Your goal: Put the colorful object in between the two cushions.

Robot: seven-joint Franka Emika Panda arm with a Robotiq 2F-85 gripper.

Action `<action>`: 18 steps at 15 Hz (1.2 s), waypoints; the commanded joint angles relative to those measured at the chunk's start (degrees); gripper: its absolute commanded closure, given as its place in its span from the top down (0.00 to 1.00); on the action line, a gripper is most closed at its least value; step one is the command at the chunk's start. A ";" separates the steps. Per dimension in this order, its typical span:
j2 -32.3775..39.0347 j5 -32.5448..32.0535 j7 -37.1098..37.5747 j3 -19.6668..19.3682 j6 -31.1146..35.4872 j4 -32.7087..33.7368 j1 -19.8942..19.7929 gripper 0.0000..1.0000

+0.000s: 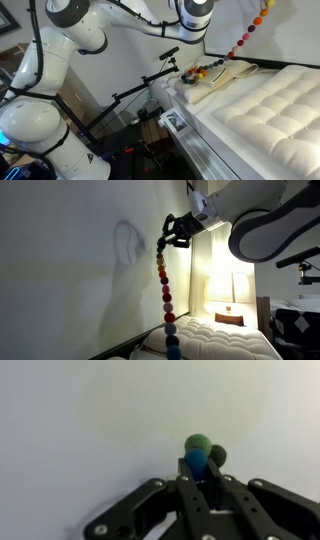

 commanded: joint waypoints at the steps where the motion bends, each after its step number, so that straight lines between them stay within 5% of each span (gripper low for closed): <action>1: 4.84 3.10 5.95 -7.22 1.30 -3.27 2.15 0.05; 6: 8.43 0.97 14.29 -8.02 1.27 -4.42 -1.23 0.05; 7: 7.64 -0.83 14.30 -8.51 0.06 -4.34 -0.51 0.19; 13: 9.03 -0.89 16.11 -8.40 0.08 -4.30 -1.25 0.19; 14: 9.04 -0.89 16.11 -8.40 0.08 -4.30 -1.23 0.05; 18: 1.28 -13.25 13.80 -1.14 0.94 -7.23 -1.51 0.05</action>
